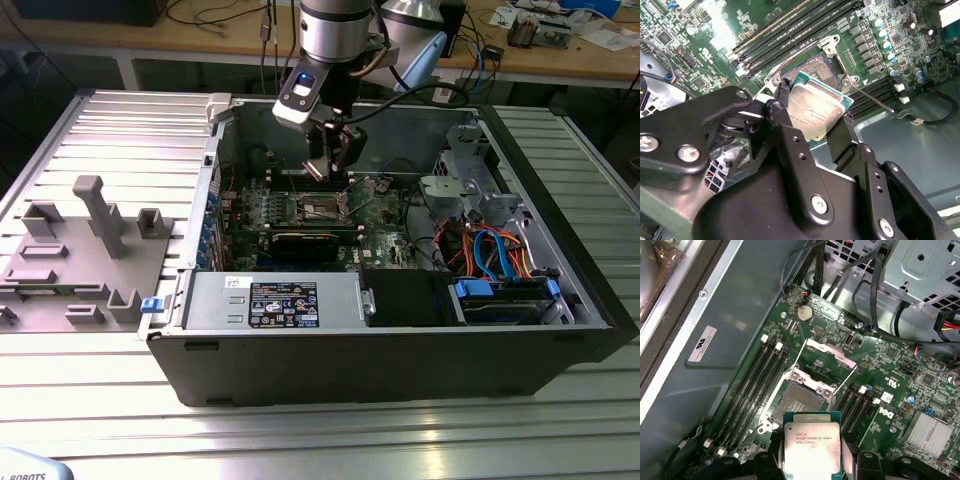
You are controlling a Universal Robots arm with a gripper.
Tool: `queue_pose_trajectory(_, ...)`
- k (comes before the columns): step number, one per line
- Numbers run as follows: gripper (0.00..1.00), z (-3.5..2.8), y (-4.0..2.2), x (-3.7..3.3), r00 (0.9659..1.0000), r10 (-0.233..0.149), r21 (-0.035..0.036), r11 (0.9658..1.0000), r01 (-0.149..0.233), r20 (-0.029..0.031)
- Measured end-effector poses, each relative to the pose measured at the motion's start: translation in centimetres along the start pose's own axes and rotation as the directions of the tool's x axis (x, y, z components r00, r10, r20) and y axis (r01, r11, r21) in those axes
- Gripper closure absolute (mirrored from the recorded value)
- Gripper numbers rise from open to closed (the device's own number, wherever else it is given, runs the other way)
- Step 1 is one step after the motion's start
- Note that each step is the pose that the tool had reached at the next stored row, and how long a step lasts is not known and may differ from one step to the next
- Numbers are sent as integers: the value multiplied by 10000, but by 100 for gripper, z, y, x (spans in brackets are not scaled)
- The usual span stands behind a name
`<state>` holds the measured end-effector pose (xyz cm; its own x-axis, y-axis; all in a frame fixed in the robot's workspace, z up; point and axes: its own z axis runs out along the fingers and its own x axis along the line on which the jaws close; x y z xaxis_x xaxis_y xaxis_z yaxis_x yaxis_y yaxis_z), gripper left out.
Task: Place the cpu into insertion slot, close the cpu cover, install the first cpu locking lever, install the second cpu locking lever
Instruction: 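Place the cpu into insertion slot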
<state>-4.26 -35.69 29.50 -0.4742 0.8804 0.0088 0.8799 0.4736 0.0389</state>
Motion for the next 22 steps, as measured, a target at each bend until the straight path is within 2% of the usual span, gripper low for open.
queue_pose_trajectory(11, 45, 0, 0, 0, 9995, 315, -3, 9995, -315, 12)
queue_pose_trajectory(22, 45, 0, 0, 0, 9973, 731, -8, 9973, -731, 28)
